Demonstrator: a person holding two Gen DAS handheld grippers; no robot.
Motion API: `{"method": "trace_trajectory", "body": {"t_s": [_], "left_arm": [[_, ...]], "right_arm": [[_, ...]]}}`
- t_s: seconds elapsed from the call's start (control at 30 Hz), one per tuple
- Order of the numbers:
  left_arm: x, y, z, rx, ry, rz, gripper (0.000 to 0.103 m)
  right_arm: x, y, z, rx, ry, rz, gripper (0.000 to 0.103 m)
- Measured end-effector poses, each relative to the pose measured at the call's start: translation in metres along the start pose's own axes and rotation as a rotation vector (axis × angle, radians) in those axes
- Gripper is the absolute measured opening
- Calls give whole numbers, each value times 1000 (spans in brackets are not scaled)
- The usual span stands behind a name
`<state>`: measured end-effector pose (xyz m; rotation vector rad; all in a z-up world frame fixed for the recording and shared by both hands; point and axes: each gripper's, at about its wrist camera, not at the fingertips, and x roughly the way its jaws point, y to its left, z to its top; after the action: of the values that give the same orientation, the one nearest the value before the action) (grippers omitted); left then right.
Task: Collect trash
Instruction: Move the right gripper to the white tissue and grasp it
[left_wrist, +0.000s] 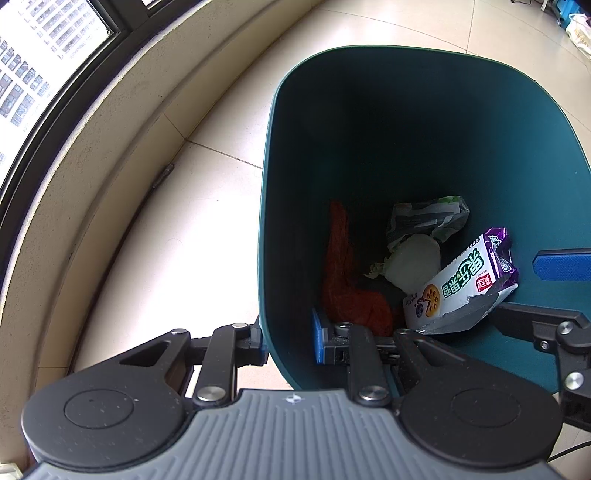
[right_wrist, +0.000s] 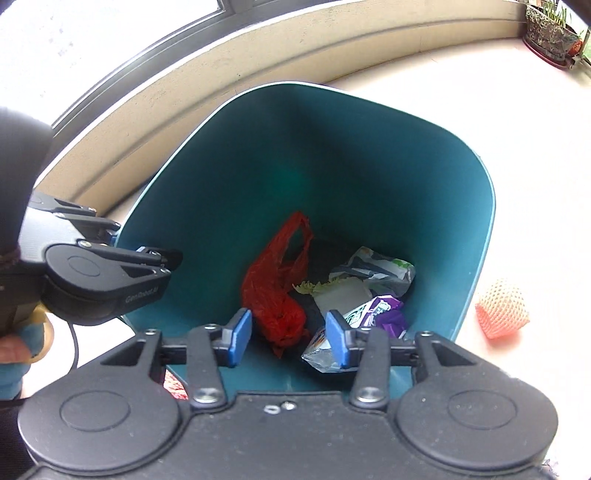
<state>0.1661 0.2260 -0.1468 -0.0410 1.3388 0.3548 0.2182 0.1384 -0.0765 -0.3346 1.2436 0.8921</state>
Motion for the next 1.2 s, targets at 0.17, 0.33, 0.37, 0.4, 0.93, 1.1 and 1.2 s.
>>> {"method": "trace_trajectory", "body": {"t_s": [0.17,0.33,0.37,0.4,0.93,1.1,1.2], "left_arm": [[0,0,0,0,0,1,20],[1,1,0,0,0,1,20],[1,1,0,0,0,1,20],[1,1,0,0,0,1,20],[1,3,0,0,-7,13,20],[1,2,1,-10,-5,9,20],[1,0,0,1,-8,22,20]], "right_arm": [[-31,-11,-13,15,-72,10,49],[-76,-34,-32,85,-157,13,56],[-82,-40,-37,98,-175,0,57],[-87,-46,-43,111,-189,-16,59],[-54,-184,-160,493,-69,-172,79],[15,-213,-199,607,121,-157,85],[51,-215,-219,643,200,-194,85]]}}
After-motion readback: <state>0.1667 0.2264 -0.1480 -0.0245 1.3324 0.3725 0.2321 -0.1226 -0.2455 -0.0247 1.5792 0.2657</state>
